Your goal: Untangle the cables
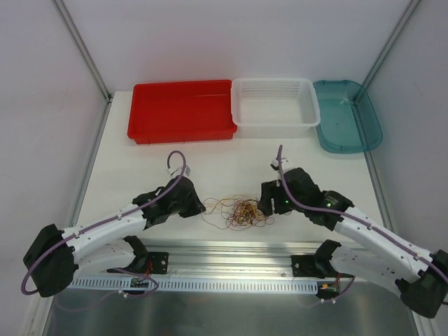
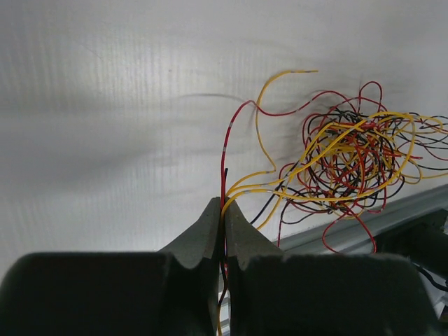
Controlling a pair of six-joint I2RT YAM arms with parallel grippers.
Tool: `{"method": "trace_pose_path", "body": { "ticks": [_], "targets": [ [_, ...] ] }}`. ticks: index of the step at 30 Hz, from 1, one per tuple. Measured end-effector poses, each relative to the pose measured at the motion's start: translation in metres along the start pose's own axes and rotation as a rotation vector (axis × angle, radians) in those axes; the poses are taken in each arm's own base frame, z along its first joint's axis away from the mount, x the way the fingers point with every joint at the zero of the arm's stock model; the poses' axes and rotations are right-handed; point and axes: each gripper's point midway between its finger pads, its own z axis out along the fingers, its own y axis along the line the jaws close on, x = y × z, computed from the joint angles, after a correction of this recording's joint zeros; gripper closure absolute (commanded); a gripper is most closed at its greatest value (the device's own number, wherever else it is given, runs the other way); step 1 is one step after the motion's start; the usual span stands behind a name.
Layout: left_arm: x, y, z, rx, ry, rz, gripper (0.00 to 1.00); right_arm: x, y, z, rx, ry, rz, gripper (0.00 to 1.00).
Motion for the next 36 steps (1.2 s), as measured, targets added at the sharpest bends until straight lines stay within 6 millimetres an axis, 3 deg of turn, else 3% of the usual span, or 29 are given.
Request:
{"method": "trace_pose_path", "body": {
  "ticks": [5,10,11,12,15,16,18,22,24,29,32,36],
  "targets": [
    [0.016,-0.015,0.003,0.034,0.032,0.008,0.98,0.013,0.037,0.032,-0.015,0.057,-0.044,0.35],
    [0.018,-0.018,0.003,0.037,0.025,-0.006,0.94,0.028,0.034,0.065,0.08,0.1,0.024,0.4],
    [0.017,-0.018,0.003,0.036,0.02,-0.012,0.93,0.032,0.031,0.07,0.099,0.111,0.035,0.45],
    [0.016,-0.018,0.004,0.034,0.013,-0.018,0.92,0.037,0.029,0.075,0.117,0.125,0.044,0.62],
    [0.011,-0.017,0.002,0.034,-0.015,-0.026,0.88,0.049,0.022,0.085,0.162,0.163,0.055,0.93],
    [0.008,-0.017,0.001,0.034,-0.03,-0.028,0.87,0.05,0.02,0.086,0.173,0.166,0.055,0.99],
    [0.001,-0.016,-0.002,0.035,-0.068,-0.031,0.86,0.048,0.019,0.084,0.179,0.156,0.052,0.99],
    [-0.019,-0.004,-0.012,0.005,-0.152,-0.048,0.93,0.03,0.006,0.062,0.235,0.1,0.004,0.99],
    [-0.036,0.008,-0.018,-0.022,-0.203,-0.08,1.0,0.009,-0.002,0.042,0.26,0.035,-0.011,0.99],
    [-0.081,0.037,-0.041,-0.064,-0.353,-0.177,1.0,-0.046,-0.023,-0.018,0.255,-0.181,0.017,0.99],
    [-0.088,0.039,-0.05,-0.053,-0.384,-0.171,1.0,-0.065,-0.018,-0.046,0.192,-0.262,-0.022,0.99],
    [-0.09,0.043,-0.058,-0.086,-0.386,-0.15,1.0,-0.073,-0.028,-0.062,0.245,-0.271,-0.071,0.99]
  ]
}}
